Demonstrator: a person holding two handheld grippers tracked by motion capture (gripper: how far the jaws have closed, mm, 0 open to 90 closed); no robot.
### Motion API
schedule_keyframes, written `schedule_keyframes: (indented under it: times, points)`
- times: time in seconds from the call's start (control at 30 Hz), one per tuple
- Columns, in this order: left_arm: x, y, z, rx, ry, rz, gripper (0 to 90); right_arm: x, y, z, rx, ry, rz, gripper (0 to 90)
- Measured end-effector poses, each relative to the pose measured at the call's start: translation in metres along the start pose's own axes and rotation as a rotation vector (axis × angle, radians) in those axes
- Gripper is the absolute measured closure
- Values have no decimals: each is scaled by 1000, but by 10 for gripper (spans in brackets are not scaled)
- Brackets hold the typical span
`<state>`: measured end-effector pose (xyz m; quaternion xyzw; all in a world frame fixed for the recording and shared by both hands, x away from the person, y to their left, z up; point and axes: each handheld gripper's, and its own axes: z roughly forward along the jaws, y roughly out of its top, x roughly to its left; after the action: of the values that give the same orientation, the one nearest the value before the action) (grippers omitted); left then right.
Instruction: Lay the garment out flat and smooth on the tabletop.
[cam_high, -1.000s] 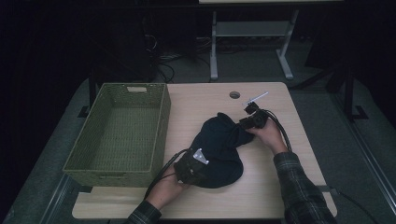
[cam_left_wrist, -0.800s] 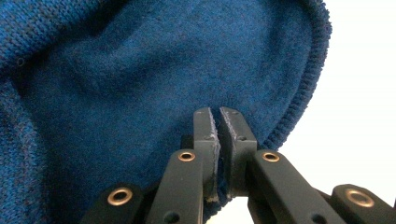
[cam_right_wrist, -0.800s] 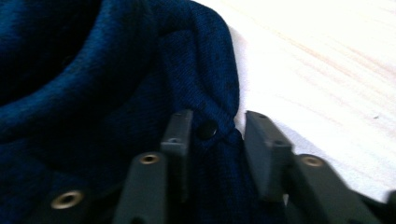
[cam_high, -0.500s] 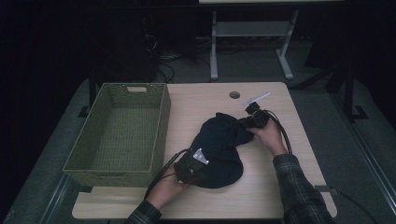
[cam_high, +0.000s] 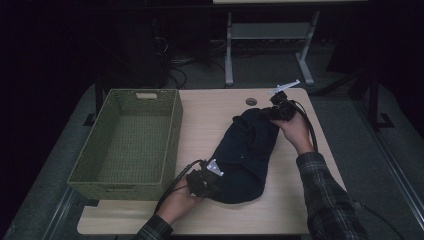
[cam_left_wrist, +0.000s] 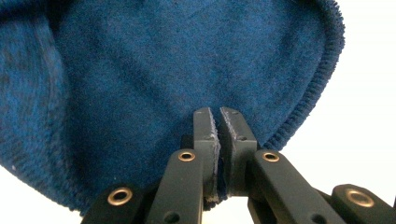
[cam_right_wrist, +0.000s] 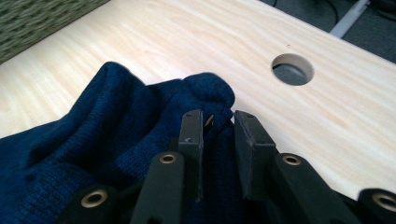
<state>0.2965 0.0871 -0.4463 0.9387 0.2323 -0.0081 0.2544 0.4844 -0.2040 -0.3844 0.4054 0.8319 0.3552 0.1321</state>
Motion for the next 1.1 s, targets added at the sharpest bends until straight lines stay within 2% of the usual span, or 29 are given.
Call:
schedule_keyframes:
  times: [0.07,0.23,0.3,0.37,0.5,0.6,0.77,0.83,0.9,0.93,1.1]
  points:
    - [0,0,0,1,1,1,853,-3,1,4,-8,-23,-4,735]
    - [0,0,0,0,-1,4,853,-14,0,27,37,-47,34,734]
    - [0,0,0,0,-3,1,852,-16,-1,33,41,-40,51,731]
    - [1,0,0,0,-5,0,853,-17,-4,41,36,-18,79,664]
    - [1,0,0,1,-7,1,852,-14,-3,38,12,-26,71,555]
    - [1,0,0,-3,-8,-6,852,-12,-1,29,-1,-19,74,546]
    - [2,0,0,4,-13,-3,852,-6,-3,11,-27,7,60,647]
    - [3,0,0,0,-17,-6,852,-3,-5,6,-24,20,54,692]
    - [3,0,0,1,-16,-5,852,4,-9,-2,-21,15,24,750]
    - [2,0,1,-6,-16,-13,852,7,-11,-5,-21,17,20,768]
    - [2,0,0,1,-12,-5,852,16,-21,-16,-17,37,16,863]
